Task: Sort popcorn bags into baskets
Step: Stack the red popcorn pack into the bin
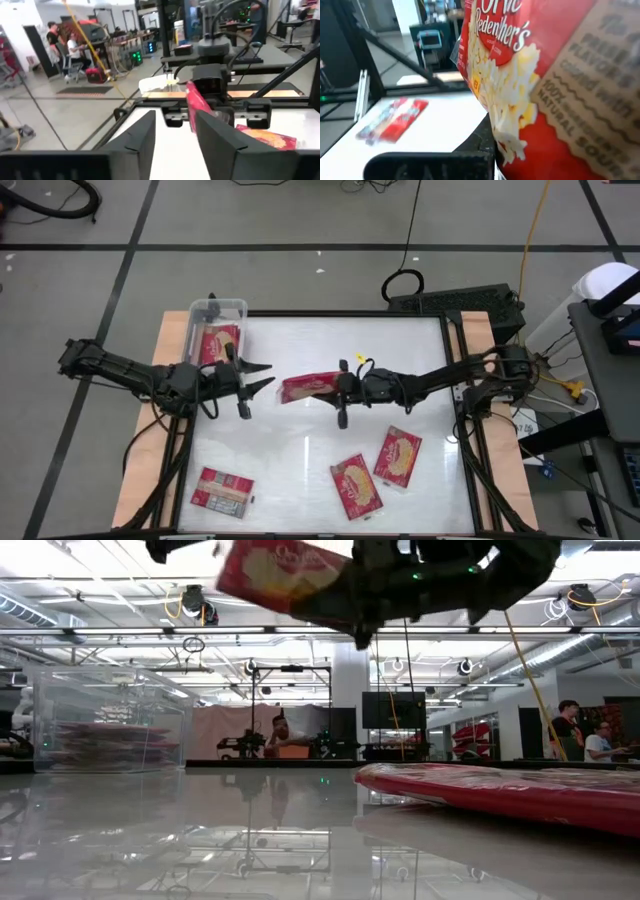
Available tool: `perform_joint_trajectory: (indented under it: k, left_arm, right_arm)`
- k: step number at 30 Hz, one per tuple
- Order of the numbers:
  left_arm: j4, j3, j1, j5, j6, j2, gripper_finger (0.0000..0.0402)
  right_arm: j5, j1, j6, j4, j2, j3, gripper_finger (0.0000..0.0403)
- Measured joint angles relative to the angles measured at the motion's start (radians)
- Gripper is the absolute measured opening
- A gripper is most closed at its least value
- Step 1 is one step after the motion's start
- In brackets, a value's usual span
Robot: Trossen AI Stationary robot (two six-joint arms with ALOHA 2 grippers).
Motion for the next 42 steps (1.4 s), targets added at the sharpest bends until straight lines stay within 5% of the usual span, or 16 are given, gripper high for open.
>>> perform_joint_trajectory:
  k: [6, 19, 30, 42]
  left_arm:
    - [-0.005, 0.000, 0.044, 0.011, -0.086, 0.015, 0.0179]
    - [0.093, 0.001, 0.211, 0.366, -0.244, 0.292, 0.0251]
    - [0.304, 0.002, 0.293, 0.559, -0.305, 0.563, 0.0238]
    - [0.419, 0.008, 0.306, 0.581, -0.286, 0.715, 0.0269]
  right_arm:
    - [0.002, 0.000, 0.067, -0.120, -0.038, -0.057, 0.0011]
    - [0.002, 0.000, 0.132, -0.337, -0.037, -0.112, 0.0012]
    - [-0.001, 0.000, 0.132, -0.491, -0.036, -0.113, 0.0012]
    - [-0.054, 0.002, 0.128, -0.553, -0.036, -0.112, 0.0012]
